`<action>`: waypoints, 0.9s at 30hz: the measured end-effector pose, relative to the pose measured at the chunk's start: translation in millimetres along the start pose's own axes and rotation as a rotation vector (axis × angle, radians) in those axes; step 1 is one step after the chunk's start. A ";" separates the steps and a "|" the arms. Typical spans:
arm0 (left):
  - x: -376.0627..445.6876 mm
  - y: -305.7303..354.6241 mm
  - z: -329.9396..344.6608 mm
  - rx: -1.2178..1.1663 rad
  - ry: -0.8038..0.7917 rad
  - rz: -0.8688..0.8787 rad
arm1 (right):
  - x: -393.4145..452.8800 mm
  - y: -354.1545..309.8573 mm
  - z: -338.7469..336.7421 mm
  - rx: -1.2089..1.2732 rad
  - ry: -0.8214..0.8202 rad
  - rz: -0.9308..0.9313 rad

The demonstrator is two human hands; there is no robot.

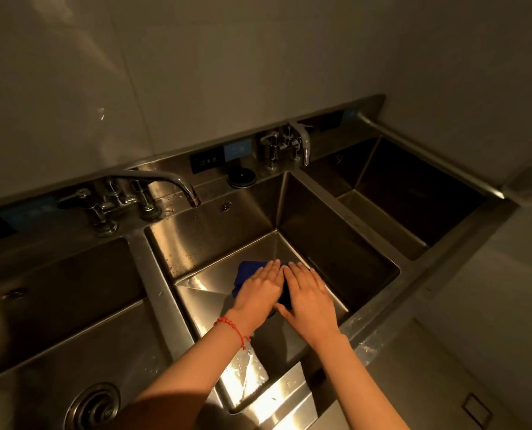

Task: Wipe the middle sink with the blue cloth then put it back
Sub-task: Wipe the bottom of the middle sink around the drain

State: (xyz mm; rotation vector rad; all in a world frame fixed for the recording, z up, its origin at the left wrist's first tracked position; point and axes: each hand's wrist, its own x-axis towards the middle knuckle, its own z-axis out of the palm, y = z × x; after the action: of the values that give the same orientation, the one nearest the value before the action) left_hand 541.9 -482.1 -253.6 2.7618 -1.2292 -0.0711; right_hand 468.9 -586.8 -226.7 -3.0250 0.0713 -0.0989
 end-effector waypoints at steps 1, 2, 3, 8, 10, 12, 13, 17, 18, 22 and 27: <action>-3.7 1.7 -4.7 -0.005 0.016 0.007 | -1.5 -4.7 -1.8 0.001 0.013 0.014; -6.8 3.4 -8.9 -0.008 0.031 0.011 | -3.4 -9.3 -4.1 -0.004 0.039 0.025; -10.2 5.0 -13.1 -0.007 0.043 0.013 | -5.5 -14.1 -6.8 -0.029 0.060 0.040; -24.1 10.3 -30.6 -0.011 0.081 0.050 | -15.4 -30.8 -20.0 -0.097 0.225 0.121; -28.8 12.1 -36.8 -0.006 0.097 0.079 | -19.6 -32.4 -23.3 -0.097 0.269 0.133; -32.3 13.9 -42.1 -0.006 0.105 0.096 | -24.1 -31.4 -28.0 -0.122 0.309 0.127; -33.8 15.2 -44.0 -0.007 0.103 0.103 | -26.5 -30.4 -31.0 -0.135 0.331 0.118; -39.9 27.5 -63.1 -0.002 0.185 0.115 | -34.3 -21.9 -43.3 -0.125 0.432 0.088; -41.5 31.3 -70.2 0.014 0.233 0.111 | -35.7 -19.0 -46.6 -0.120 0.457 0.083; -45.9 44.9 -82.8 -0.014 0.400 0.187 | -43.4 -4.2 -59.5 -0.066 0.555 0.079; -40.1 75.1 -85.8 -0.014 0.452 0.159 | -61.5 25.2 -71.0 -0.038 0.638 0.037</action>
State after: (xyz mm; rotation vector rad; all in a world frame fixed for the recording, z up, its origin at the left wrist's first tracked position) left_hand 467.4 -494.6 -159.2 2.4581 -1.2953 0.5247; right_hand 401.8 -616.6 -163.1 -2.8917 0.1813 -1.0558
